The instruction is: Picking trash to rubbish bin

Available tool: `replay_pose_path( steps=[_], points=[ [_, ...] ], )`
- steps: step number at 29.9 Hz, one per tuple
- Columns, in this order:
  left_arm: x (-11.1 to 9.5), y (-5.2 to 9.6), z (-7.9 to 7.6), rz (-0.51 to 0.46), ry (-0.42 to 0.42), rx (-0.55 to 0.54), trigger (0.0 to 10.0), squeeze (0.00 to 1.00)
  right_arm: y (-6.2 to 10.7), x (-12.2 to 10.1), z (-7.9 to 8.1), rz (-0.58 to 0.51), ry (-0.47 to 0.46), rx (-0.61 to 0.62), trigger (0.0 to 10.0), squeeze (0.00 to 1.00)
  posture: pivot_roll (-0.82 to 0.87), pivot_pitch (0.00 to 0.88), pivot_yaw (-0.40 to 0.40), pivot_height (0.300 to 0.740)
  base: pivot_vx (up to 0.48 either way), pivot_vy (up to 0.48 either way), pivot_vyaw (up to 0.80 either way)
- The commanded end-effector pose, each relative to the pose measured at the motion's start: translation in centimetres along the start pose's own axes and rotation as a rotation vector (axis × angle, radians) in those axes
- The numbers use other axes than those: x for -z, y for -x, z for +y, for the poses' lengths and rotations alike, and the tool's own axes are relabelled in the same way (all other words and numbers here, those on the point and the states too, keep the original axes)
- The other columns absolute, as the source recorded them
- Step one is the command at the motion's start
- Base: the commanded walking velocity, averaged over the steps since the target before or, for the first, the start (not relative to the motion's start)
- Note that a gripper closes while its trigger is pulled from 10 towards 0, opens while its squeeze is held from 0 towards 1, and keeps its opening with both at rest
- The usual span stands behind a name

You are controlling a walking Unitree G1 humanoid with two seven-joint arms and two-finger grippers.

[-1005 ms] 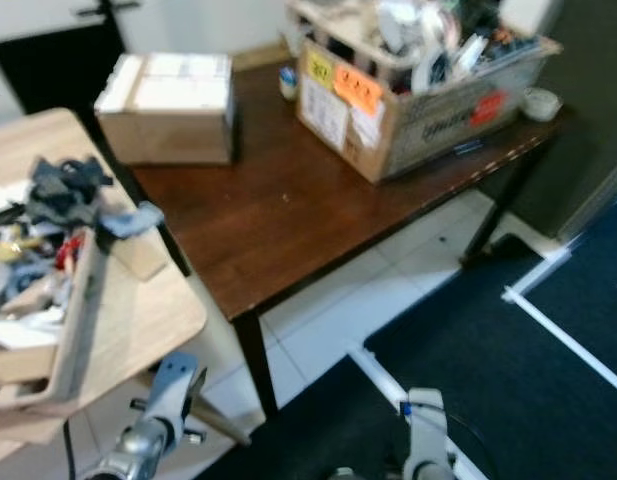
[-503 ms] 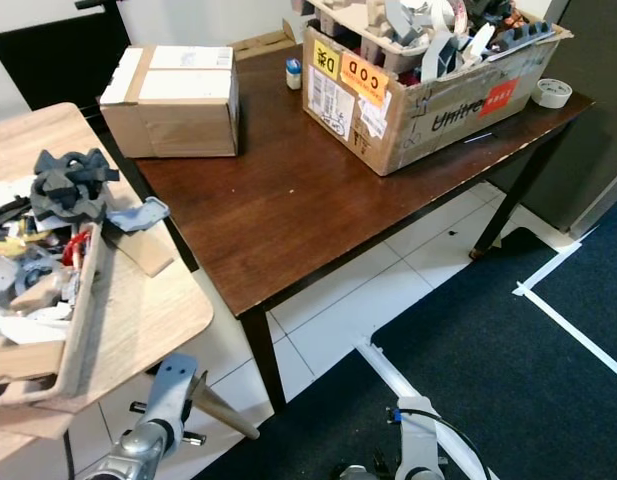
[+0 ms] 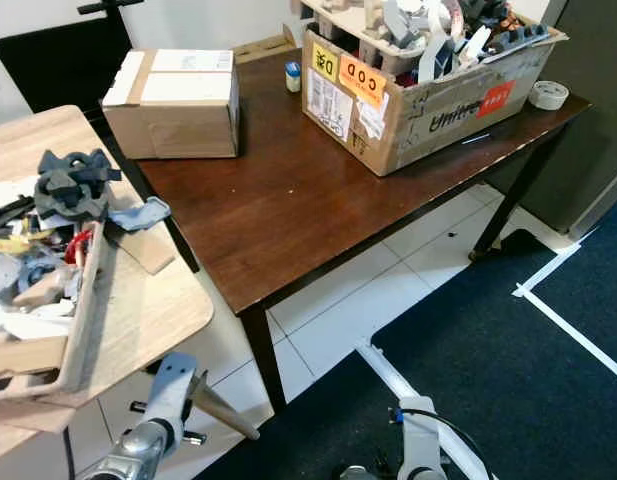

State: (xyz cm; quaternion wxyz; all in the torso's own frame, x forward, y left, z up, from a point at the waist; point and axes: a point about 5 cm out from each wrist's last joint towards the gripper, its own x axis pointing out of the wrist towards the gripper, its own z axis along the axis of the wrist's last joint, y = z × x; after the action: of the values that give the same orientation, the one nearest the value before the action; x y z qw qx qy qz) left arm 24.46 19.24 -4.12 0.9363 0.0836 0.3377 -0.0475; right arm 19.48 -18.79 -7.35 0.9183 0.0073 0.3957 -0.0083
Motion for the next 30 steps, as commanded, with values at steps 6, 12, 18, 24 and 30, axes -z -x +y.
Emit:
replay_pose_path(
  steps=[6,12,18,24,30],
  points=[
    [1.15,0.28,-0.22,0.034,0.035,0.000,10.0,0.00,0.29,0.98,-0.27,0.030,0.010,0.001,10.0,0.00,0.10,0.180,-0.004,0.740,0.000,-0.186,0.00],
    [1.02,0.25,-0.20,0.031,0.038,-0.001,10.0,0.00,0.26,0.91,-0.24,0.030,0.011,0.001,10.0,0.00,0.10,0.181,-0.004,0.740,0.000,-0.371,0.00],
    [1.02,0.26,-0.14,0.031,0.037,0.000,10.0,0.00,0.24,0.88,-0.17,0.029,0.010,0.002,10.0,0.00,0.10,0.182,-0.001,0.740,0.000,-0.480,0.00],
    [0.99,0.24,-0.11,0.032,0.037,0.001,10.0,0.00,0.26,0.93,-0.19,0.029,0.007,0.004,10.0,0.00,0.09,0.183,0.003,0.740,0.000,-0.480,0.00],
    [0.89,0.20,-0.14,0.032,0.038,0.002,10.0,0.00,0.27,0.95,-0.22,0.030,0.006,0.006,10.0,0.00,0.09,0.182,0.003,0.740,0.000,-0.480,0.00]
  ],
)
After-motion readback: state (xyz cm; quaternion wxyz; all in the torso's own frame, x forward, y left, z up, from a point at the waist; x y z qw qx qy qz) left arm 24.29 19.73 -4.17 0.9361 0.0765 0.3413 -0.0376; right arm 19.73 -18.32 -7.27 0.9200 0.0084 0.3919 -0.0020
